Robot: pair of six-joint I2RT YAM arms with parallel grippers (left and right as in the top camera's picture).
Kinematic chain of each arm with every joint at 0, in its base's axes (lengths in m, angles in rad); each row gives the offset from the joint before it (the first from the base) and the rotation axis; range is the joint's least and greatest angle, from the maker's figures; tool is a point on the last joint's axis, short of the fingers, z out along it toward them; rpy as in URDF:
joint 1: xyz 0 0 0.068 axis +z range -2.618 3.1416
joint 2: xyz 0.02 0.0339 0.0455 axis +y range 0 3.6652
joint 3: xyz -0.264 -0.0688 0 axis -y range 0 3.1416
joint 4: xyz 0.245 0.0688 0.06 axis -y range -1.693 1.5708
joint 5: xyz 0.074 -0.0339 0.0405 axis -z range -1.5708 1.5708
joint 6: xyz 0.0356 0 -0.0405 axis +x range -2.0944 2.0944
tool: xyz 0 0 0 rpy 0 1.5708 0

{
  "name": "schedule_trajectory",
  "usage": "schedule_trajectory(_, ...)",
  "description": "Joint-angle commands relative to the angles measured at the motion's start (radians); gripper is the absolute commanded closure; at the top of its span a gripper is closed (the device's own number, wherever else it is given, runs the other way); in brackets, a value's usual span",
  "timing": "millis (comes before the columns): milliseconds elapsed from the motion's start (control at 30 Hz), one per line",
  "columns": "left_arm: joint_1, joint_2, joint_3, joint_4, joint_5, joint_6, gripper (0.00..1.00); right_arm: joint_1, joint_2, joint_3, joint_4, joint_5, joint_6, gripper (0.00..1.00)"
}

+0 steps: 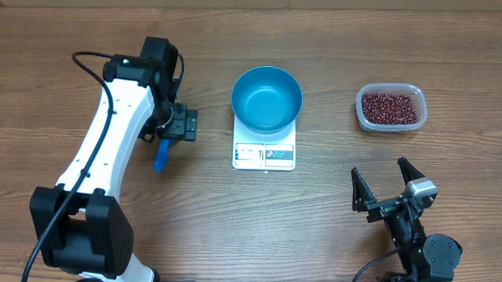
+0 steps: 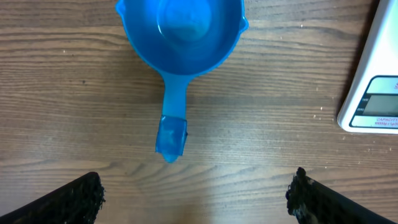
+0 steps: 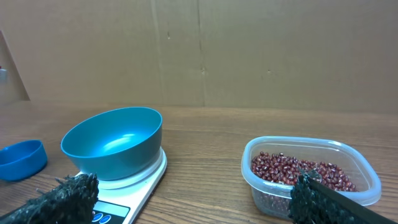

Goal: Scoop item into bowl and weigh 150g on scale
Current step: 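Move the left gripper forward and down onto the blue scoop handle, then close the left gripper on the blue scoop handle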

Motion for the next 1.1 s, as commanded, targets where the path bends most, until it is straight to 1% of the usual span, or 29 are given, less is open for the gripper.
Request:
schedule_trajectory(0, 0.043, -0.007, -0.087, 0.058, 0.014, 0.022, 0.03, 0.005, -0.008, -0.01, 0.006, 0.002, -0.001, 0.0)
schedule_trajectory(133, 0.097, -0.007, -0.163, 0.145, 0.088, 0.04, 0.03, 0.005, -0.008, -0.01, 0.006, 0.002, -0.001, 0.0)
schedule_trajectory(267, 0.129, -0.007, -0.171, 0.2, 0.092, 0.096, 0.07, 0.005, -0.008, -0.01, 0.006, 0.002, -0.001, 0.0)
schedule_trajectory(300, 0.131, -0.007, -0.171, 0.212, 0.092, 0.103, 0.12, 0.005, -0.008, -0.01, 0.006, 0.002, -0.001, 0.0)
schedule_trajectory(333, 0.132, -0.007, -0.171, 0.22, 0.1, 0.109, 0.19, 0.005, -0.008, -0.01, 0.006, 0.002, -0.001, 0.0)
schedule_trajectory(400, 0.132, -0.006, -0.174, 0.227, 0.118, 0.109, 0.31, 0.005, -0.008, -0.01, 0.006, 0.002, -0.001, 0.0)
schedule_trajectory(433, 0.13, -0.004, -0.177, 0.227, 0.122, 0.109, 0.33, 0.005, -0.008, -0.01, 0.006, 0.002, -0.001, 0.0)
schedule_trajectory(567, 0.119, -0.001, -0.214, 0.234, 0.122, 0.109, 0.3, 0.005, -0.008, -0.01, 0.006, 0.002, -0.001, 0.0)
schedule_trajectory(700, 0.117, -0.001, -0.238, 0.235, 0.121, 0.109, 0.23, 0.005, -0.008, -0.01, 0.006, 0.002, -0.001, 0.0)
schedule_trajectory(733, 0.117, -0.001, -0.241, 0.238, 0.121, 0.109, 0.2, 0.005, -0.008, -0.01, 0.006, 0.002, -0.001, 0.0)
schedule_trajectory(800, 0.117, -0.001, -0.253, 0.251, 0.127, 0.108, 0.06, 0.005, -0.008, -0.01, 0.006, 0.002, -0.001, 0.0)
schedule_trajectory(833, 0.117, -0.001, -0.259, 0.255, 0.132, 0.108, 0.0, 0.005, -0.008, -0.01, 0.006, 0.002, -0.001, 0.0)
schedule_trajectory(967, 0.113, -0.001, -0.314, 0.287, 0.162, 0.109, 0.01, 0.005, -0.008, -0.01, 0.006, 0.002, -0.001, 0.0)
schedule_trajectory(1067, 0.113, -0.001, -0.335, 0.326, 0.158, 0.139, 0.02, 0.005, -0.008, -0.01, 0.006, 0.002, 0.0, 0.0)
